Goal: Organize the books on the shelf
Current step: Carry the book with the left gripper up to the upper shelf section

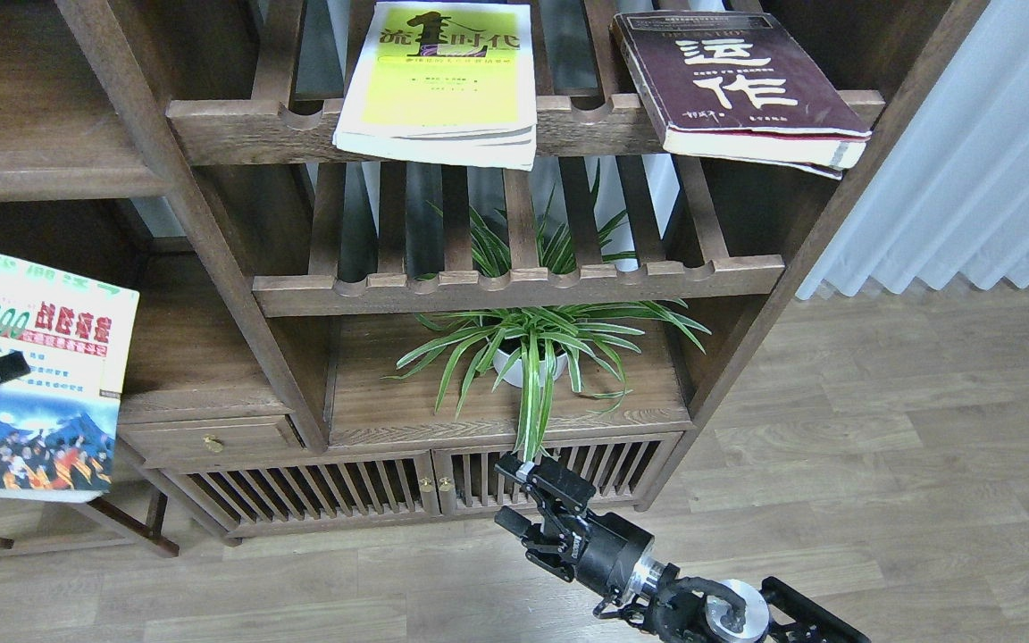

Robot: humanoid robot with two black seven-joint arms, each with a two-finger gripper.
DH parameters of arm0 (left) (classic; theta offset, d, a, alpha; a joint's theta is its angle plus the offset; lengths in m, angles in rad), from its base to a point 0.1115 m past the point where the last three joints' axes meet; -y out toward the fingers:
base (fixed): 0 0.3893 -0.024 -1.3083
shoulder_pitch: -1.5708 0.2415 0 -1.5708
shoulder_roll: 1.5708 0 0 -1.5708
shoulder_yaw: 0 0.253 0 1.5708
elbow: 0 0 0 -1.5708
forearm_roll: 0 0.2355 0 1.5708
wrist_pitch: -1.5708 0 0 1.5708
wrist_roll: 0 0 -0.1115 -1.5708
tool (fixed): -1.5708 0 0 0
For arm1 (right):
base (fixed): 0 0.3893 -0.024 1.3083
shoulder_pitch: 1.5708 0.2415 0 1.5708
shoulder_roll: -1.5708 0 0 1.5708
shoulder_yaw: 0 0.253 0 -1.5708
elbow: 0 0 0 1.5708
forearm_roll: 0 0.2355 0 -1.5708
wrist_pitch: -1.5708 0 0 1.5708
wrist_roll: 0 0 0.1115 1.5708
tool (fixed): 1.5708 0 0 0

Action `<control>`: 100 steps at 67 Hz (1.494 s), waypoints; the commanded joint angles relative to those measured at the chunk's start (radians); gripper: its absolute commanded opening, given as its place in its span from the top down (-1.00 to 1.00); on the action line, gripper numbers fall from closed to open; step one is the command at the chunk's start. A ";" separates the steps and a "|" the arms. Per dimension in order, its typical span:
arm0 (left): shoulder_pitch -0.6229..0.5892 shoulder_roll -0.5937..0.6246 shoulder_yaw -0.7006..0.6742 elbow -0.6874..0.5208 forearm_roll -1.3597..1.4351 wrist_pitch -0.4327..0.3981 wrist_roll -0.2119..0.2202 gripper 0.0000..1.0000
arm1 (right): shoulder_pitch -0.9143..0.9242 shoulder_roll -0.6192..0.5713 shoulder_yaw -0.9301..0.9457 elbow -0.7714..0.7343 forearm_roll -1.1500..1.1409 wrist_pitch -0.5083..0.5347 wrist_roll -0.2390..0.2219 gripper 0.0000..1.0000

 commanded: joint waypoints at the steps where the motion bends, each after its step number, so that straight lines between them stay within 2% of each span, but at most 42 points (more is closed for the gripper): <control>1: -0.012 0.064 -0.080 -0.001 0.000 0.000 0.001 0.99 | 0.000 0.000 0.000 0.000 0.000 0.000 0.000 -0.97; 6: -0.044 0.079 -0.115 -0.001 0.000 0.000 0.002 0.99 | 0.005 0.000 0.000 -0.001 0.000 0.000 0.000 -0.97; 13: -0.153 0.084 -0.108 0.016 0.001 0.000 0.012 0.99 | 0.014 0.000 -0.001 -0.011 0.000 0.000 0.000 -0.97; 27: -0.354 0.064 -0.074 0.134 0.006 0.000 0.068 0.99 | 0.025 0.000 -0.003 -0.015 0.000 0.000 0.000 -0.97; 45: -0.540 -0.065 0.034 0.229 0.014 0.000 0.157 0.99 | 0.029 0.000 -0.005 -0.015 0.000 0.000 0.000 -0.97; 60: -0.682 -0.237 0.096 0.359 0.015 0.000 0.232 0.99 | 0.028 0.000 0.000 -0.011 0.000 0.006 0.000 -0.97; 69: -0.776 -0.324 0.119 0.459 0.015 0.000 0.233 0.99 | 0.026 0.000 0.003 -0.008 0.000 0.011 0.000 -0.97; 100: -0.992 -0.366 0.270 0.675 0.015 0.000 0.233 0.99 | 0.018 0.000 0.005 -0.006 -0.001 0.011 0.000 -0.97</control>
